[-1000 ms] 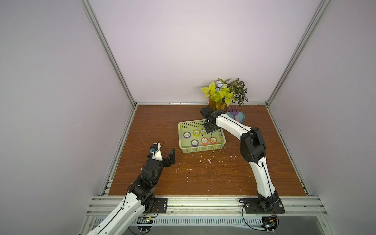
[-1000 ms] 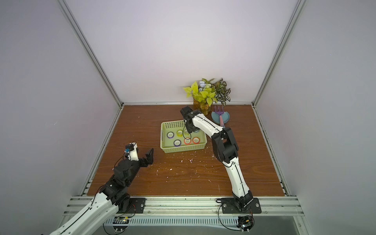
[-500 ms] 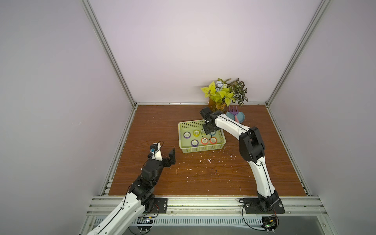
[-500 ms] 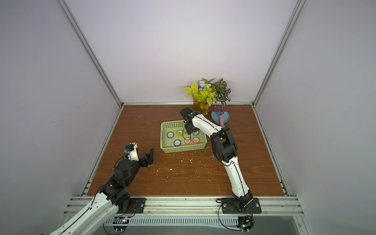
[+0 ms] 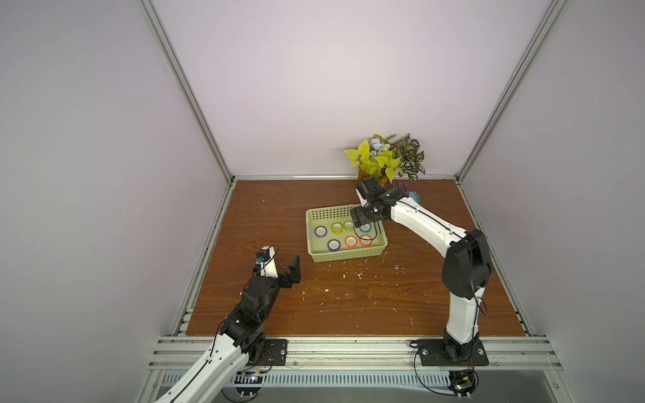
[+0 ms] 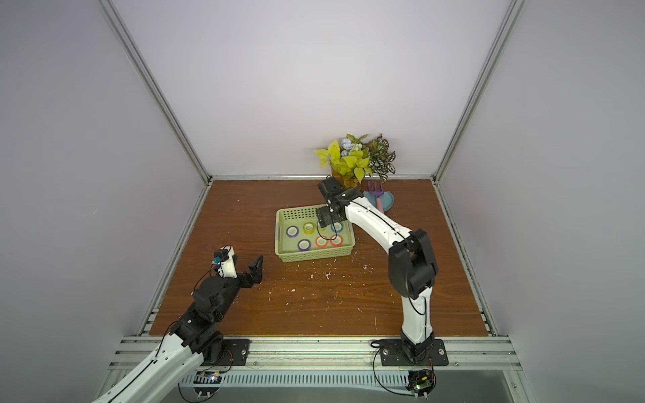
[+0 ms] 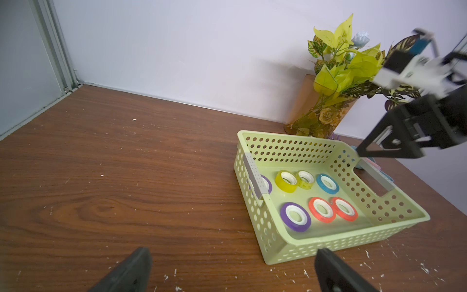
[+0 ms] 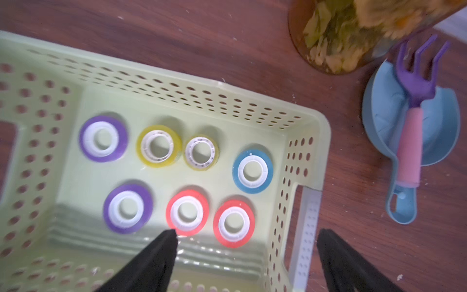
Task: Put the transparent tape into the storage box
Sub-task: Place the tape in the storage box, then reset both arms
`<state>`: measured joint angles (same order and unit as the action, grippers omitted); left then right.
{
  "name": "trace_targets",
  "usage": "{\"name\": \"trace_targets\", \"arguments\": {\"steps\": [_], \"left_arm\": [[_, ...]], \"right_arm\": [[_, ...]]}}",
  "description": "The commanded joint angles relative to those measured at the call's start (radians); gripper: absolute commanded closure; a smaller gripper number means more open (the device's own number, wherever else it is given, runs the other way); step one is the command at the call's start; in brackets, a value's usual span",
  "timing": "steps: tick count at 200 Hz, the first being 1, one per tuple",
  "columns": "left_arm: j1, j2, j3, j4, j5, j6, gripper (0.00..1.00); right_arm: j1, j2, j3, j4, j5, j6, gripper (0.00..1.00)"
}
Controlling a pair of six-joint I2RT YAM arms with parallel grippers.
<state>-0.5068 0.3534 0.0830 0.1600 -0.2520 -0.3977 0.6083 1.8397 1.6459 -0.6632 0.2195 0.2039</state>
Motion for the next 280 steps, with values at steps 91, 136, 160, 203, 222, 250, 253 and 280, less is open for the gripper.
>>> {"name": "trace_targets", "arguments": {"steps": [91,136,160,203,222,250,253,280], "left_arm": [[0.010,0.045,0.072,0.139,-0.074,0.123,0.01],[0.012,0.319,0.200,0.224,-0.218,0.204,0.01],[0.025,0.436,0.239,0.265,-0.282,0.268,0.01],[0.272,0.526,0.194,0.398,-0.094,0.230,0.01],[0.336,0.553,0.124,0.551,-0.080,0.274,0.01],[0.365,0.673,0.035,0.868,-0.047,0.388,0.01],[0.375,0.691,0.034,0.885,-0.036,0.388,0.01],[0.490,0.876,0.087,0.930,0.107,0.312,0.00]], "right_arm": [[-0.035,-0.933,-1.059,0.817,0.157,-0.118,0.01],[-0.042,-1.209,-1.263,0.854,0.255,-0.114,0.01],[-0.059,-1.201,-1.269,0.828,0.235,-0.107,0.01],[-0.170,-1.095,-1.264,0.852,0.151,-0.087,0.01],[-0.280,-1.043,-1.277,0.897,0.054,-0.064,0.01],[-0.451,-0.969,-1.306,1.004,-0.099,-0.029,0.01],[-0.469,-0.962,-1.307,1.014,-0.114,-0.023,0.01],[-0.579,-0.903,-1.319,1.106,-0.208,0.010,0.01]]}}
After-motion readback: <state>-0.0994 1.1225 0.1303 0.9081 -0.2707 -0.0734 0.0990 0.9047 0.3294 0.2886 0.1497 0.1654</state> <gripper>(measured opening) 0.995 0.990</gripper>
